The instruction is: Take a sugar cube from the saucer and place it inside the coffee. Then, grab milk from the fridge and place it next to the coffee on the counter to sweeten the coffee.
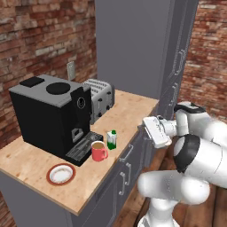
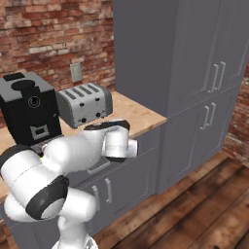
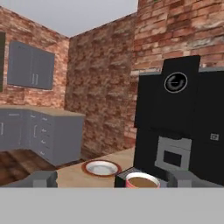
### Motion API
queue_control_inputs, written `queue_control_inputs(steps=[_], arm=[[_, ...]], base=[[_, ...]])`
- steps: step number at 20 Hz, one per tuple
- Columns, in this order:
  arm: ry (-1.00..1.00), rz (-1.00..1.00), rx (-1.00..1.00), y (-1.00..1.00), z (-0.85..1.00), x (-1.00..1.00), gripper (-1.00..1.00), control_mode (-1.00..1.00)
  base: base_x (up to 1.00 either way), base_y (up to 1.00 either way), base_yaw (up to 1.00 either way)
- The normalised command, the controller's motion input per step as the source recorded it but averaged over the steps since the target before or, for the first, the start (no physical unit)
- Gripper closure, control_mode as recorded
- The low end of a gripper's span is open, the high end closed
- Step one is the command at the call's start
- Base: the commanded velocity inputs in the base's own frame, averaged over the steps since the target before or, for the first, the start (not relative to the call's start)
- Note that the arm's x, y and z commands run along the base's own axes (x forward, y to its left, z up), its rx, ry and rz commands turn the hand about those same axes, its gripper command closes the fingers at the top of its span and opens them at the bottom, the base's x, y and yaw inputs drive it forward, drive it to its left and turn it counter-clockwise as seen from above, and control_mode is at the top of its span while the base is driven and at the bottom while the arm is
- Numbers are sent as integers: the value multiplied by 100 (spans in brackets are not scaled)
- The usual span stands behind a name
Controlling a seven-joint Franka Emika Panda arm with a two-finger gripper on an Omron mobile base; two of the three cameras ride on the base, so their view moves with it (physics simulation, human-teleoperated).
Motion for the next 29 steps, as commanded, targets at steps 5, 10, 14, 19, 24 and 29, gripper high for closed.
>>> queue_control_inputs(steps=[5,10,14,19,24,29], arm=[[-1,-5,-2,-2,100,-99,-100,-100],[-5,-4,-9,-2,100,-88,-100,-100],[-14,-5,-15,0,100,-89,-100,-100],[-16,-10,-17,0,93,-78,-100,-100],[-13,-7,-16,7,51,-51,-100,-100],[0,0,-19,34,8,-7,-100,-100]], base=[[0,0,0],[0,0,0],[0,0,0],[0,0,0],[0,0,0],[0,0,0]])
